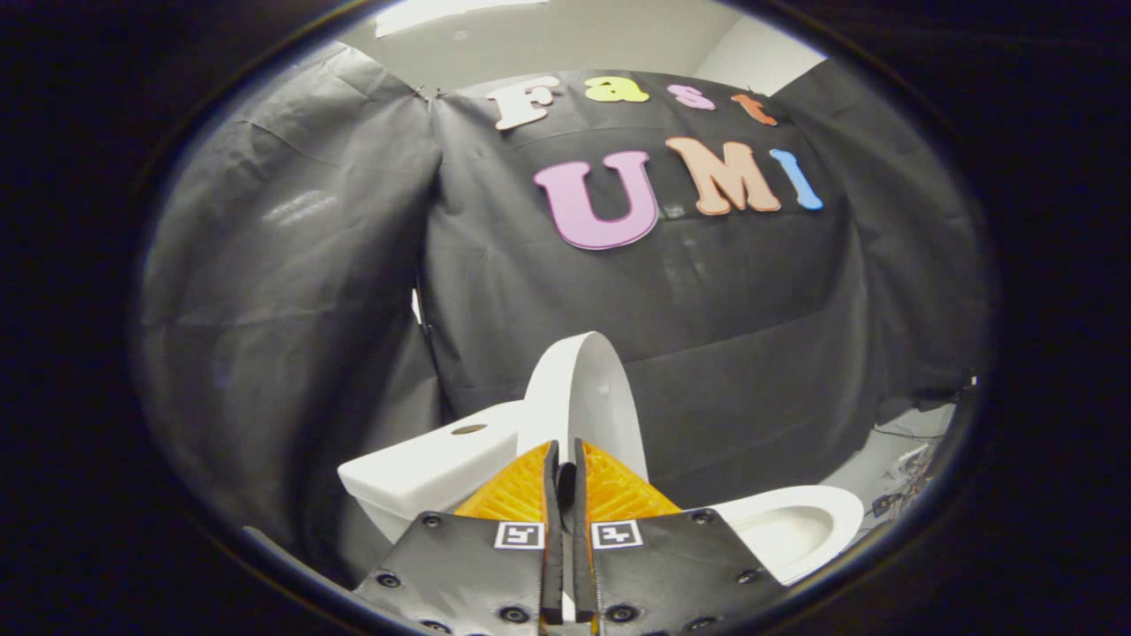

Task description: Open the toilet lid.

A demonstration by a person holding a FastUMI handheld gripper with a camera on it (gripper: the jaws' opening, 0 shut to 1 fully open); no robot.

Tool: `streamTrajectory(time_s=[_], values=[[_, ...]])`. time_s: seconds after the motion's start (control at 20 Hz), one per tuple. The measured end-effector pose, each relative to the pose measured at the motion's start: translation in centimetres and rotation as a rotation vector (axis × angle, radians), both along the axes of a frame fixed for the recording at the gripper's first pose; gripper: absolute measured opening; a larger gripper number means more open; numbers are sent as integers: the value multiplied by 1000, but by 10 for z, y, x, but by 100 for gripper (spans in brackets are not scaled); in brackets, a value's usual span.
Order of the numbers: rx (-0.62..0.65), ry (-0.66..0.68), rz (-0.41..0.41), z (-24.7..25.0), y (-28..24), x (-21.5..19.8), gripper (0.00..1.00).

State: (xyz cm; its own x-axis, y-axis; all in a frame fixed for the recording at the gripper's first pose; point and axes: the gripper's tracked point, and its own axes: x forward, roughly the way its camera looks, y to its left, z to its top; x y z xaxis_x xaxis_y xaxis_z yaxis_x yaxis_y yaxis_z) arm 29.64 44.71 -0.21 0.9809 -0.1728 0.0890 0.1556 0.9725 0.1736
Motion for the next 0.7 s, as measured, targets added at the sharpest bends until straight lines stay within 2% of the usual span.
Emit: streamTrajectory(time_s=[0.3,0.7], values=[[-68,16,119,-5,39,22,5],[-182,30,182,-10,63,30,5]])
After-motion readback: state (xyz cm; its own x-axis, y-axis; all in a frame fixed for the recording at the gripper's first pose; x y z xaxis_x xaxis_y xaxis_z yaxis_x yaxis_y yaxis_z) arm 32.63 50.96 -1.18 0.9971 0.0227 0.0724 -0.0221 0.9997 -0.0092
